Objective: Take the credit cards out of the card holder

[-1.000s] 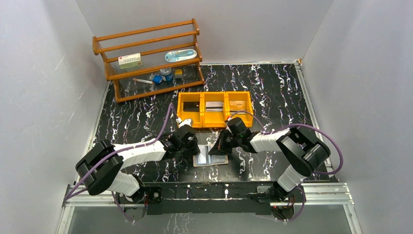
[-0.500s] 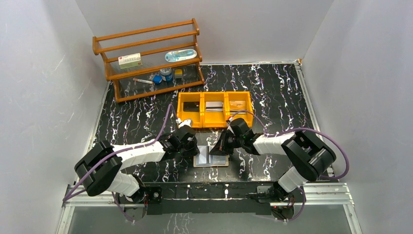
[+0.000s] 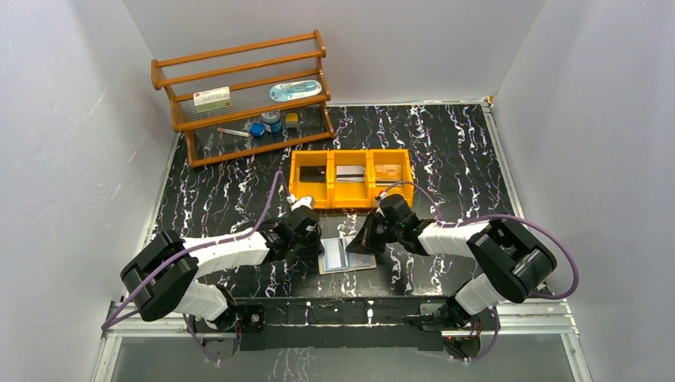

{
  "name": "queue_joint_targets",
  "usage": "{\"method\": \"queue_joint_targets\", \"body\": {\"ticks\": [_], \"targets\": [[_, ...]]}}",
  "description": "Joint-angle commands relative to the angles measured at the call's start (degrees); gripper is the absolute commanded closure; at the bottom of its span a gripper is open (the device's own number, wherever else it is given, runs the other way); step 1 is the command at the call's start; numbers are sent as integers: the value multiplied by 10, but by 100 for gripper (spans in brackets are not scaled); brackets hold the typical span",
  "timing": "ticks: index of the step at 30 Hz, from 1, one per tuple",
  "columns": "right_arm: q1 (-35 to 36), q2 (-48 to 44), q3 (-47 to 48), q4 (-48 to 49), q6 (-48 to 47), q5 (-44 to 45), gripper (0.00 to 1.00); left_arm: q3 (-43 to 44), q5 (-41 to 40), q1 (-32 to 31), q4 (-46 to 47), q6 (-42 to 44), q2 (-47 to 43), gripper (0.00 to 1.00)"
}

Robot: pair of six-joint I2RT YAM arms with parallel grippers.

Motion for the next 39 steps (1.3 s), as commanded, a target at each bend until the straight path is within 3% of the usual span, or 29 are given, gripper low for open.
{"method": "queue_joint_targets", "body": {"ticks": [1, 7, 11, 14, 18, 29, 36, 39], "targets": [[-6, -23, -3, 10, 4, 7, 100, -10, -3, -3, -24, 6, -17, 100], [-18, -34, -14, 19, 3, -6, 98, -10, -4, -3, -25, 8, -30, 100], [-18, -14, 5, 12, -18, -26, 85, -4, -2, -4, -15, 13, -47, 85], [-18, 7, 9, 35, -15, -45, 82, 5, 8, -3, -1, 23, -57, 75], [-18, 27, 8, 63, -7, -61, 73, 18, 40, -3, 20, 41, -47, 68], [-17, 79, 8, 115, 3, -98, 72, 14, 89, -3, 28, 27, 41, 73], [-18, 80, 1, 132, 18, -98, 86, 4, 73, -3, 18, 11, 44, 78], [-18, 69, 2, 114, 13, -94, 77, 3, 53, -4, -5, 9, 40, 79]]}}
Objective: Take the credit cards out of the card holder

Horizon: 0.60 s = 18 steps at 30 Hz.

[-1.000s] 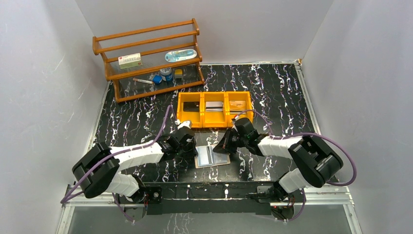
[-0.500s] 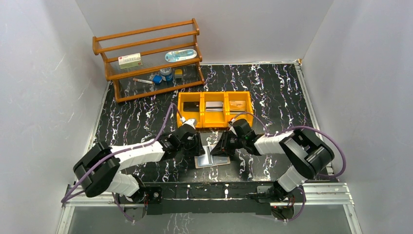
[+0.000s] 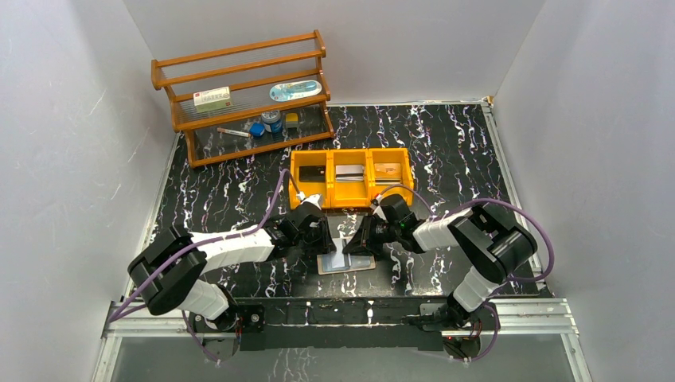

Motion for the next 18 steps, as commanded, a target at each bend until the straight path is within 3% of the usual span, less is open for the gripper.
{"method": "queue_joint_targets", "body": {"ticks": [1, 11, 18], "targets": [[4, -19, 5, 22, 5, 3, 73, -10, -20, -4, -65, -6, 8, 79], [0, -50, -6, 0, 8, 24, 70, -10, -33, -4, -77, -7, -1, 81], [-1, -59, -12, 8, 10, 18, 87, -12, -37, -5, -81, -6, -4, 81]]}}
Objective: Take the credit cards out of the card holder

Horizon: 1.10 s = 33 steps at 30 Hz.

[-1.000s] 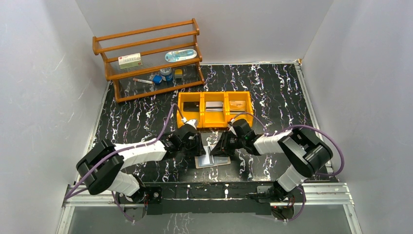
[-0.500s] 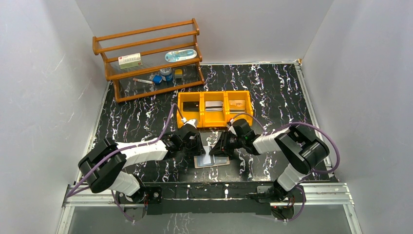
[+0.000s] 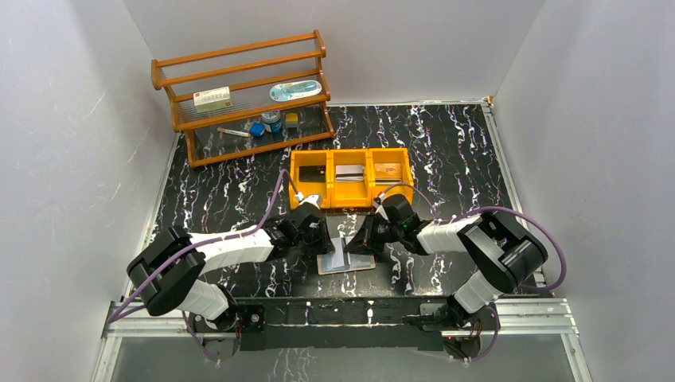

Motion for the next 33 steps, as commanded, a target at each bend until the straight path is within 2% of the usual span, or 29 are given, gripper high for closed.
{"method": "queue_joint_targets", "body": {"ticks": [1, 4, 7, 12, 13, 16, 20, 26, 33], "targets": [[-2, -13, 0, 23, 6, -9, 89, -12, -19, -3, -66, 7, 2, 82], [-3, -19, -5, 21, 7, -4, 88, -11, -22, -3, -67, 6, 2, 82], [-3, -30, -13, 20, 7, -1, 82, -10, -22, -3, -69, 5, 3, 82], [-4, -35, -12, 23, 9, -6, 80, -8, -22, -4, -69, 5, 3, 82], [-5, -37, -13, 25, 9, -6, 80, -6, -22, -3, -70, 6, 3, 82], [-6, -37, -13, 20, 8, -8, 94, -5, -23, -4, -70, 7, 1, 82], [-28, -78, -22, -45, -26, 8, 95, -12, -33, -4, -74, 4, -9, 82], [-37, -60, -36, -10, -17, -28, 89, -13, -27, -3, -66, 6, -12, 83], [-36, -33, -26, 33, -4, -33, 74, -13, -24, -3, -64, 8, -15, 83]]}}
